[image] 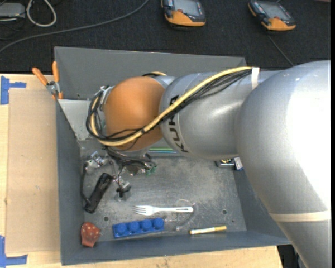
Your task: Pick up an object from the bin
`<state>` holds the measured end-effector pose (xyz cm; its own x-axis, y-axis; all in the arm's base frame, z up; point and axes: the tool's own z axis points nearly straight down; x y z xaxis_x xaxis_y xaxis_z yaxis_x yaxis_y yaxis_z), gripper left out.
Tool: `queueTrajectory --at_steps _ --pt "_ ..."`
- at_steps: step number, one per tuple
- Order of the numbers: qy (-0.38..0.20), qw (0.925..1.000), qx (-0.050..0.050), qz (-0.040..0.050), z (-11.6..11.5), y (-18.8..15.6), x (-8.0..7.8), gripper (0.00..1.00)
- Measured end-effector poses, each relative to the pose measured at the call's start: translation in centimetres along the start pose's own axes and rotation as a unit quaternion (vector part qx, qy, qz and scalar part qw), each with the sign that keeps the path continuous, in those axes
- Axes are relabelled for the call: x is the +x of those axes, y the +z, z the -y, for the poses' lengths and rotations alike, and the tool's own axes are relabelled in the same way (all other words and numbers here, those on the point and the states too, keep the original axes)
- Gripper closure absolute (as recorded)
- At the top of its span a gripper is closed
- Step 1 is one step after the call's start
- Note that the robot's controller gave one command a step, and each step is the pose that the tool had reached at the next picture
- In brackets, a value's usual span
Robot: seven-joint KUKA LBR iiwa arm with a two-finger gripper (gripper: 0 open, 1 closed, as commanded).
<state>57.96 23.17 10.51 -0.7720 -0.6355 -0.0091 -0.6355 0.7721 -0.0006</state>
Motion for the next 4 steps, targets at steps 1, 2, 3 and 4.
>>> queueTrajectory --at_steps 1,2,3,4 --pt "-0.131 0.9914 -0.003 -0.0029 -4.4 2.2 4.7 1.0" --pt "-0.131 0.9914 -0.003 -0.003 -4.4 2.2 4.7 1.0" --pt "-0.187 0.9824 -0.003 -0.0038 -5.2 1.3 5.2 1.0" --pt "-0.183 0.9832 -0.005 -0.0055 -3.7 -4.0 5.3 1.0"
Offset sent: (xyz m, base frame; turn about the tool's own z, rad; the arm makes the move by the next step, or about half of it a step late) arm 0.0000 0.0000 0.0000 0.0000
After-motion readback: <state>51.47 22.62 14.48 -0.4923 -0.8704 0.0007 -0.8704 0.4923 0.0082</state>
